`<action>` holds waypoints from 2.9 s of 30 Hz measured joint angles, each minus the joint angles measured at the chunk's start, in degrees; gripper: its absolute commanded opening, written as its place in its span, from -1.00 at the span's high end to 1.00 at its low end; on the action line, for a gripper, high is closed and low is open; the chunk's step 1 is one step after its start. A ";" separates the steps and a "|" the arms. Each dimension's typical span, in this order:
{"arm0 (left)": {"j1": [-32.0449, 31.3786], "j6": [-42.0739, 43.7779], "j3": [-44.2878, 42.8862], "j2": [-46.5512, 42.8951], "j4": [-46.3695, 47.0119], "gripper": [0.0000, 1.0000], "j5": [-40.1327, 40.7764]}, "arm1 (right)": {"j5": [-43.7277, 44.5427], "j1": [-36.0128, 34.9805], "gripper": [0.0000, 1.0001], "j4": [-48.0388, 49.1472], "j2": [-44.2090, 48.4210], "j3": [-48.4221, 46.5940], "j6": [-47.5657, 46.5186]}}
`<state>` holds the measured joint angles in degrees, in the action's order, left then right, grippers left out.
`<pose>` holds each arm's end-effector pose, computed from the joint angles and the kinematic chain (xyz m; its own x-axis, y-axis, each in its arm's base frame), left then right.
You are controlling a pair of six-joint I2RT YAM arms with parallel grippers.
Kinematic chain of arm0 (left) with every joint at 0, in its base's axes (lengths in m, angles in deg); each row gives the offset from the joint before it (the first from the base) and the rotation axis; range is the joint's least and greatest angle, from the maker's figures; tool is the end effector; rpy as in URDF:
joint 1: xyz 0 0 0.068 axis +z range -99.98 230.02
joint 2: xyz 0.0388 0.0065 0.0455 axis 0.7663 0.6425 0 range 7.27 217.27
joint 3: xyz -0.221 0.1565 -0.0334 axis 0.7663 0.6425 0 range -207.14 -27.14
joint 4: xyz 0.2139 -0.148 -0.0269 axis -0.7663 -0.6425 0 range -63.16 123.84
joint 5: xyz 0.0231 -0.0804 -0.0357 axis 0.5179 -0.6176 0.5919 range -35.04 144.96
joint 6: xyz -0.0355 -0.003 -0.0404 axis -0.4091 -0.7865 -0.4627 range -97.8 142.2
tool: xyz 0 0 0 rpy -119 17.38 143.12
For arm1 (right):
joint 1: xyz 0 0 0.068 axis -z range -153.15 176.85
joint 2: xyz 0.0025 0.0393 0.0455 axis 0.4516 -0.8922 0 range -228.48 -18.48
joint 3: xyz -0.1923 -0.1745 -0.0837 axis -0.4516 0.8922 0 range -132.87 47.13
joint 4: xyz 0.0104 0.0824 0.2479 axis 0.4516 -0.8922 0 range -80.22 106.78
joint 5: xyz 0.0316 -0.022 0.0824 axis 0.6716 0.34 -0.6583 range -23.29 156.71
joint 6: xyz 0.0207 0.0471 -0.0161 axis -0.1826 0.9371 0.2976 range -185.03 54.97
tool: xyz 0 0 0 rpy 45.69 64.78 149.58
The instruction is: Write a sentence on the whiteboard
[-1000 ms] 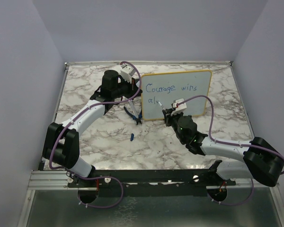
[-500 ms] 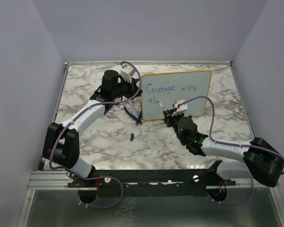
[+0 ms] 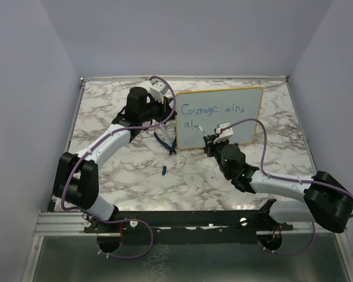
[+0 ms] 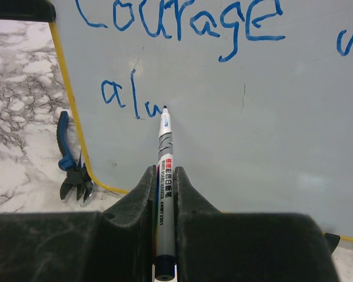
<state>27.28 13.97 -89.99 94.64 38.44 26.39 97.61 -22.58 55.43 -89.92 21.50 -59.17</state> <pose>0.3205 -0.1528 0.2943 -0.4189 0.0392 -0.9072 0.7015 0.6484 -0.2959 0.1787 0.1807 0.2169 -0.1134 0.0024 -0.9935 -0.3105 0.9498 0.0377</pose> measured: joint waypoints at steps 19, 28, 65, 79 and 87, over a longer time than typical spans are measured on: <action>-0.13 0.22 0.00 -0.11 -0.13 1.00 0.11 | -0.74 0.04 0.98 -1.01 4.81 0.22 -2.08; -0.15 0.22 0.00 -0.11 -0.15 1.00 0.11 | -0.20 0.07 0.98 -1.97 6.62 1.05 -1.81; -0.15 0.39 0.00 -0.13 -0.20 1.00 0.63 | 0.87 0.63 0.98 0.00 1.07 0.48 -2.99; -0.15 0.39 0.00 -0.13 -0.28 1.00 1.01 | -0.26 0.63 0.98 0.24 0.31 0.39 -1.73; -0.15 0.42 0.00 -0.13 -0.26 1.00 0.98 | -0.26 0.63 0.98 -0.22 0.42 0.39 -1.18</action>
<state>27.12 14.38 -89.99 94.51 38.18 27.37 97.34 -21.95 55.21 -89.51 21.89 -60.35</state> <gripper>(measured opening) 0.016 0.105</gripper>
